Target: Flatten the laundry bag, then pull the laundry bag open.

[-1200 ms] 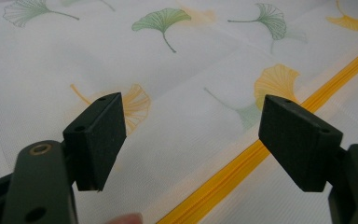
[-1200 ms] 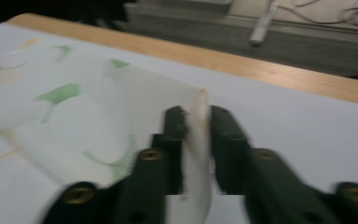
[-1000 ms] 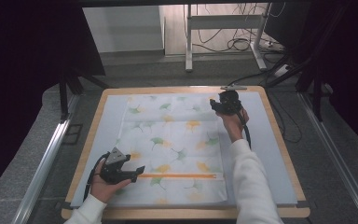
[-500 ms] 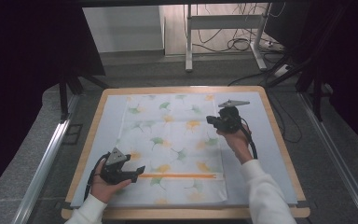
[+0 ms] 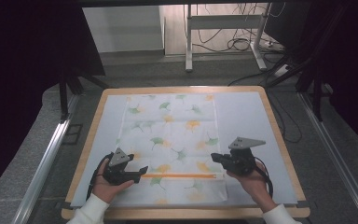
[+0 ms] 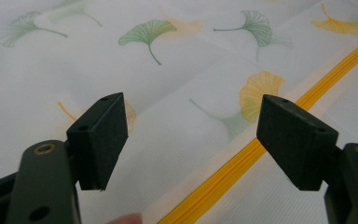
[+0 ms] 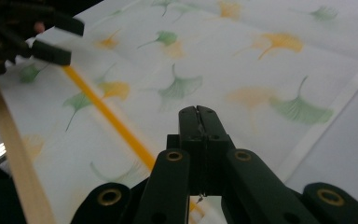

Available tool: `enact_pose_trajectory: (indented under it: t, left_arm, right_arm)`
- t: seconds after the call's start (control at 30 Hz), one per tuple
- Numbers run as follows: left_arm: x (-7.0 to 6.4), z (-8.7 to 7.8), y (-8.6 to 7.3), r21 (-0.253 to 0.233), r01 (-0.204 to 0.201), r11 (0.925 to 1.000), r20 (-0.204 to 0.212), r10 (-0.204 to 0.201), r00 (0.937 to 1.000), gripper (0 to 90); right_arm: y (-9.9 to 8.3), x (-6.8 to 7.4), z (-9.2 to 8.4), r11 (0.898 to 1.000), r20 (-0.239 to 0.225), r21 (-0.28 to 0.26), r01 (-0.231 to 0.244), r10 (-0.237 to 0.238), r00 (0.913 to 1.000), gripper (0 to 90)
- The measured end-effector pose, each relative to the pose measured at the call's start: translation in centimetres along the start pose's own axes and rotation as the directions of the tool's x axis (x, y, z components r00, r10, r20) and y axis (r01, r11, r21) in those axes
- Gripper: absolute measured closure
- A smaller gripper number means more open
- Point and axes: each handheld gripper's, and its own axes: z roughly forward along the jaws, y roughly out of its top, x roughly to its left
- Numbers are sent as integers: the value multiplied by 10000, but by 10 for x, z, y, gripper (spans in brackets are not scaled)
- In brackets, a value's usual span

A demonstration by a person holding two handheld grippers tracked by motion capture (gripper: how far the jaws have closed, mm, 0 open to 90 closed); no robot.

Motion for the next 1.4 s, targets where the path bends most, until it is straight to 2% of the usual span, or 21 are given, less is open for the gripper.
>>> enact_pose_trajectory:
  t: [0.03, 0.07, 0.1, 0.2, 0.3, 0.33, 0.6, 0.9, 1.0, 1.4]
  left_arm:
    - [0, 0, 0, 0, 0, 10000, 0, 0, 10000, 247]
    - [-1, 0, 0, -58, 35, 10000, 46, -34, 10000, 246]
    - [-1, 0, 0, -52, 16, 10000, 68, -16, 10000, 246]
    - [-5, -1, 0, -19, -165, 9999, 110, 165, 9998, 240]
    - [-7, -4, 0, -111, -167, 9998, 195, 169, 9997, 239]
    - [-8, -4, -1, -97, -184, 9998, 217, 186, 9996, 239]
    - [-18, 0, 4, -36, -294, 9996, 381, 295, 9988, 238]
    - [-25, 1, 8, -133, -325, 9994, 420, 330, 9986, 239]
    - [-28, 0, 10, -294, -442, 9986, 310, 451, 9985, 241]
    - [-30, -2, 14, -432, -395, 9983, 554, 419, 9976, 249]
  right_arm:
    - [0, 0, 0, 10000, 0, 0, 0, 0, 10000, 890]
    - [-13, 5, 0, 9997, -136, 254, 57, -54, 9999, 890]
    - [-13, 5, 0, 9997, -136, 254, 57, -54, 9999, 890]
    - [-28, 13, 4, 9963, -173, 809, 283, -269, 9995, 889]
    - [-31, 18, 4, 9953, -147, 914, 318, -306, 9994, 889]
    - [-36, 21, 3, 9960, -118, 878, 178, -168, 9998, 890]
    - [-56, 29, -4, 9933, -36, 1154, -37, 41, 10000, 889]
    - [-57, 33, 1, 9885, -217, 1460, 394, -366, 9991, 889]
    - [-57, 32, 3, 9876, -187, 1527, 363, -338, 9993, 890]
    - [-56, 26, 10, 9831, -97, 1828, 76, -59, 9999, 890]
